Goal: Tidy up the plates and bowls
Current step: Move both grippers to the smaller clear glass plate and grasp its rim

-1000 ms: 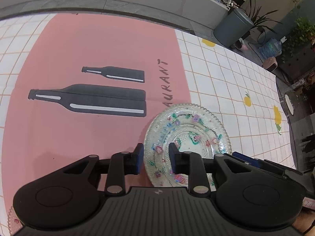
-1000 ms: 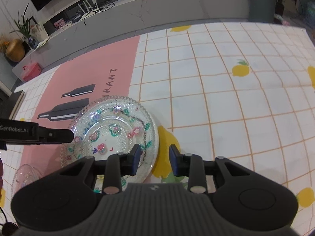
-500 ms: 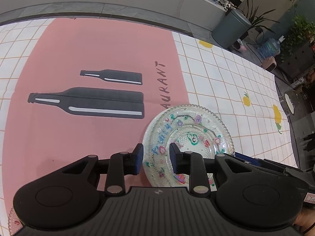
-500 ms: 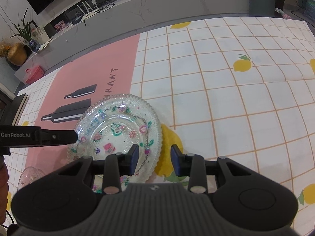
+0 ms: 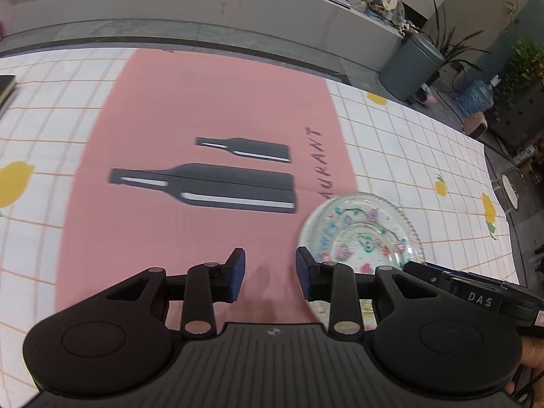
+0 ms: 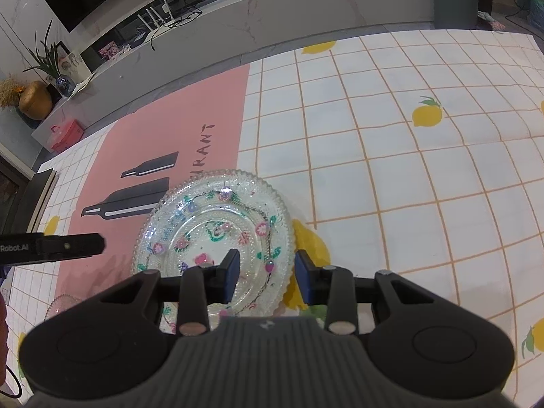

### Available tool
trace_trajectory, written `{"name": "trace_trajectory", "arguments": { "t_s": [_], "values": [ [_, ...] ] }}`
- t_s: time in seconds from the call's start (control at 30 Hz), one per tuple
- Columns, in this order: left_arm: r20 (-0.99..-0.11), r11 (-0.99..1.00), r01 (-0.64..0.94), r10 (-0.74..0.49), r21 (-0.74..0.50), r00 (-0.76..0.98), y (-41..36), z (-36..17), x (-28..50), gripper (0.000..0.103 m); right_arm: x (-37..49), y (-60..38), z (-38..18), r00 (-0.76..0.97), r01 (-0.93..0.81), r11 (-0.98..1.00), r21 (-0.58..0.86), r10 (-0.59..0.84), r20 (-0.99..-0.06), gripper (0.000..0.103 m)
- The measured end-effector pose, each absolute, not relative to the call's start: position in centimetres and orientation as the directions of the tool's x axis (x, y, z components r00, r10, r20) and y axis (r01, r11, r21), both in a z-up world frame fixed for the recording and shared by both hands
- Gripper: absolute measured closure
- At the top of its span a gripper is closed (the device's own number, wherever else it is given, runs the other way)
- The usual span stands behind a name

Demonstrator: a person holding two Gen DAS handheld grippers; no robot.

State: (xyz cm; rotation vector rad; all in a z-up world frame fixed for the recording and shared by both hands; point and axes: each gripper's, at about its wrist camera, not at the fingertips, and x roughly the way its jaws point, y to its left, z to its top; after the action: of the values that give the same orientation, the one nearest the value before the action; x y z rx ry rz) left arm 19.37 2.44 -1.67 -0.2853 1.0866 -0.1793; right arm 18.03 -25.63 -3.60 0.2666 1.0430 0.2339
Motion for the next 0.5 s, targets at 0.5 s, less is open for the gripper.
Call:
{"name": "trace_trajectory", "arguments": {
  "t_s": [0.5],
  "values": [
    [-0.848, 0.975, -0.013, -0.187, -0.223, 0.496, 10.8, 0.3, 12.3, 0.065, 16.5, -22.7, 1.5, 0.486, -0.147, 0.919, 0.366, 0.389, -0.783, 0.051]
  ]
}}
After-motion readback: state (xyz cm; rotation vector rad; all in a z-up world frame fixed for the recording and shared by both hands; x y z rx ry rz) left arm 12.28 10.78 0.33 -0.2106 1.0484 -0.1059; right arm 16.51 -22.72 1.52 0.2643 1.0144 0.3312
